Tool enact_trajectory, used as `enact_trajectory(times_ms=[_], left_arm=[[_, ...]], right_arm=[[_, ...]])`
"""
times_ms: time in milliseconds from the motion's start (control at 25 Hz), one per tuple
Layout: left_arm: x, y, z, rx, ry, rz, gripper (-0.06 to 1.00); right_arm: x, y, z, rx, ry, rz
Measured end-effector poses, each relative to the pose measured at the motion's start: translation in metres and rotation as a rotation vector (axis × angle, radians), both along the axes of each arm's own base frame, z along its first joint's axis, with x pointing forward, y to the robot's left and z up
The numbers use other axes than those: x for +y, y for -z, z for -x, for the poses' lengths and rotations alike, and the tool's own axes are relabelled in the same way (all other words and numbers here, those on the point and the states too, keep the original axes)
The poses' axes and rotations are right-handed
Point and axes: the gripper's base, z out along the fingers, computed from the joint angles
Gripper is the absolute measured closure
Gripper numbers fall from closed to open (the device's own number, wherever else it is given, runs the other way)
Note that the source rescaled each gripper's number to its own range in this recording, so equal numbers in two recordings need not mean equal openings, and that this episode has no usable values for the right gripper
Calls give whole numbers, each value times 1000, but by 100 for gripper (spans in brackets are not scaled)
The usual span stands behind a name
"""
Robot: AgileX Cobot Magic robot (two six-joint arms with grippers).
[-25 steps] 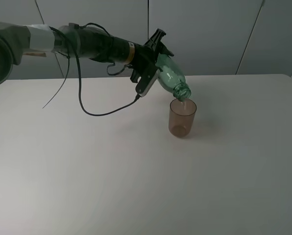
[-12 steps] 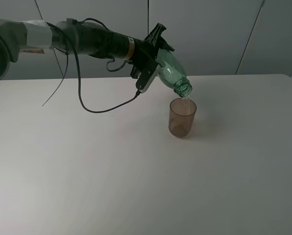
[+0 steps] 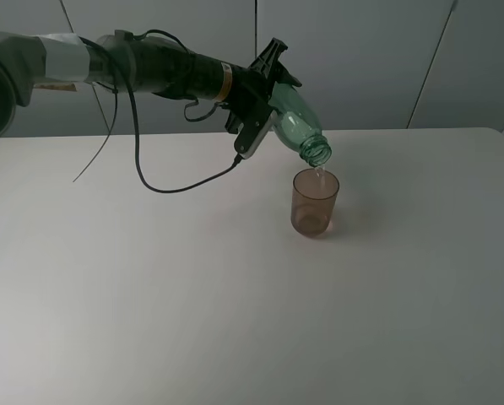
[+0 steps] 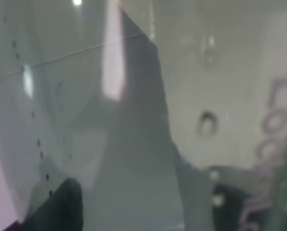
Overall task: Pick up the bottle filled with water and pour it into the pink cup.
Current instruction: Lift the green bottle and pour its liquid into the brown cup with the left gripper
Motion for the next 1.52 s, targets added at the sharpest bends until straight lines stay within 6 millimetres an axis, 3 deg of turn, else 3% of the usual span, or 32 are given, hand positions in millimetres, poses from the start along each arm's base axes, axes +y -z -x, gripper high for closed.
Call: enact_trajectory(times_ms=[1520], left_arm=[[-1,-7,-2,-146,66,-69,94]], right_arm=[[0,0,0,0,0,0]])
